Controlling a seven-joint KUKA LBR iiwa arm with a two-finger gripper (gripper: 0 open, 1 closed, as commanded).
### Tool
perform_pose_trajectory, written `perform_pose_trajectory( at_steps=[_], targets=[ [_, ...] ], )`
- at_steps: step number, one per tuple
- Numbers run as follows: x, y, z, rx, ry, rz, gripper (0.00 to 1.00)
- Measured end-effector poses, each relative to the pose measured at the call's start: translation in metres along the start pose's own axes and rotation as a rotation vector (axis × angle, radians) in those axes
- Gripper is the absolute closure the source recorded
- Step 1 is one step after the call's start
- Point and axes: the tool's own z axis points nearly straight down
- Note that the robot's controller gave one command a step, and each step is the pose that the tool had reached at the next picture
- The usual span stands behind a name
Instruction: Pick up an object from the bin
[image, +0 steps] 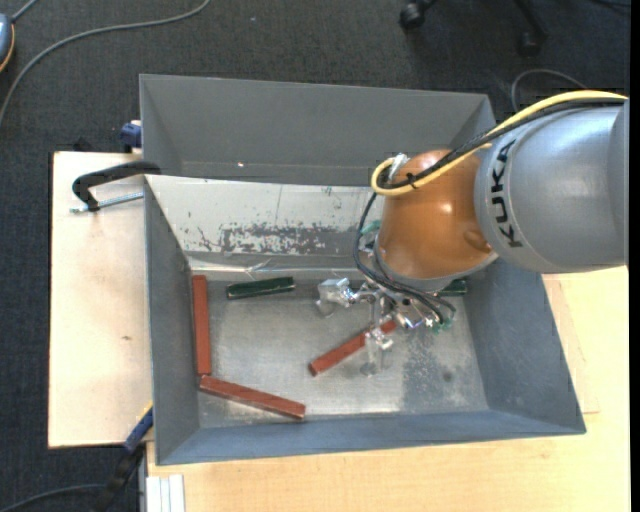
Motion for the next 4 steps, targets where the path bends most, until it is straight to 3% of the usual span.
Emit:
perform_pose_trajectory(
  at_steps=[1, 2, 3, 4],
  targets=[
    [0.003, 0.007, 0.002, -0.002, 0.007, -0.046, 0.0],
    [0.016, 0.002, 0.033, -0.003, 0.011, 0.018, 0.0],
    [0.015, 0.003, 0.033, -0.003, 0.009, 0.018, 0.0],
    [0.015, 0.003, 0.033, -0.002, 0.009, 0.018, 1.0]
  ],
)
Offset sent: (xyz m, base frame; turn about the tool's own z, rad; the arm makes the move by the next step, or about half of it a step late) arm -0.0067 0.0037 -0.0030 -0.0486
